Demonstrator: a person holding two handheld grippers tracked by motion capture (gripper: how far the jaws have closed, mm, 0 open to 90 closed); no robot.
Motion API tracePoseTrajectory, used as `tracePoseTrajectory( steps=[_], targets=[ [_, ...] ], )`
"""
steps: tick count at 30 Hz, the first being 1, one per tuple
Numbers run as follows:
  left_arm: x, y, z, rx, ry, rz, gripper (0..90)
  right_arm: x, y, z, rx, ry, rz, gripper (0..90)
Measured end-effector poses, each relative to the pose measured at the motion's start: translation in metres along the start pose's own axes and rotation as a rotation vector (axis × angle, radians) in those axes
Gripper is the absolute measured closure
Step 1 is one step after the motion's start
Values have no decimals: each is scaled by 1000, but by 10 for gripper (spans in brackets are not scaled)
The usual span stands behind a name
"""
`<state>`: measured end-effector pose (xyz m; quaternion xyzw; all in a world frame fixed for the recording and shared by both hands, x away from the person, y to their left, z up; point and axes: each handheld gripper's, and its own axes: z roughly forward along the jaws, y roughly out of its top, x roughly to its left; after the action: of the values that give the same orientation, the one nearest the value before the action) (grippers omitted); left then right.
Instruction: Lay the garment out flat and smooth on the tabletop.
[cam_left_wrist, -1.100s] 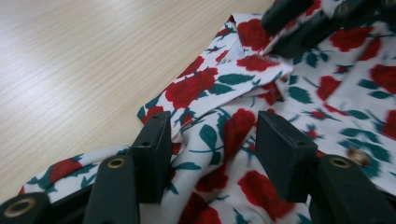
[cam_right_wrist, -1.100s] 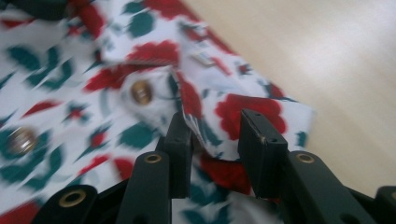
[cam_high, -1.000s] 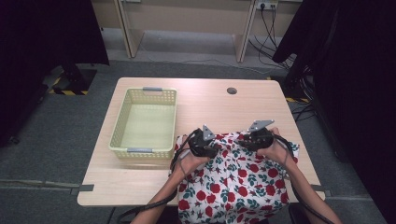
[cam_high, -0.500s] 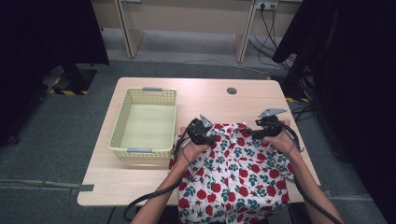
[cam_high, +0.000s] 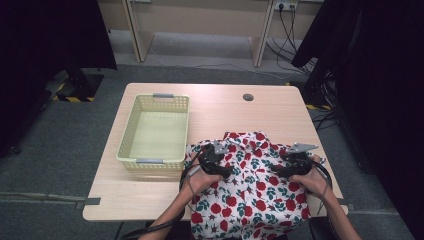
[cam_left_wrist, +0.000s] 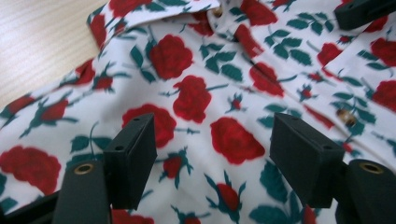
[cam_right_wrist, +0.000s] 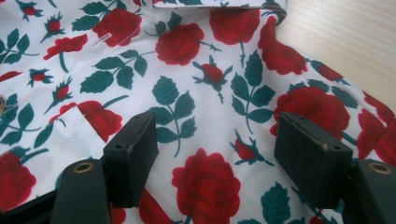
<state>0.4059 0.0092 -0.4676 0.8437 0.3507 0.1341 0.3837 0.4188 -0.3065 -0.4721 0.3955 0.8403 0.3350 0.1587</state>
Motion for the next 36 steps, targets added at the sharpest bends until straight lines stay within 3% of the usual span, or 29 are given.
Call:
tracePoseTrajectory(
  steps=[3, 5, 11, 18, 24, 28, 36],
  targets=[
    [0, -3, 3, 24, -3, 1, 309, -7, -6, -7, 16, -20, 20, 303],
    [0, -3, 8, 33, -6, -2, 308, -14, -10, -11, -2, -24, 27, 308],
    [-9, 9, 23, 33, 5, 27, 289, -38, -18, -18, 0, -55, 60, 311],
    [-7, 24, 39, 36, 7, 20, 281, -59, -12, -15, 12, -58, 63, 281],
    [-3, 32, 49, 26, 33, -1, 275, -85, 4, -2, 34, -65, 72, 260],
    [0, 31, 49, 18, 27, 4, 274, -90, 16, 7, 58, -71, 79, 237],
    [2, 21, 38, 17, 16, 7, 258, -94, 24, 18, 41, -77, 83, 216]
  ],
)
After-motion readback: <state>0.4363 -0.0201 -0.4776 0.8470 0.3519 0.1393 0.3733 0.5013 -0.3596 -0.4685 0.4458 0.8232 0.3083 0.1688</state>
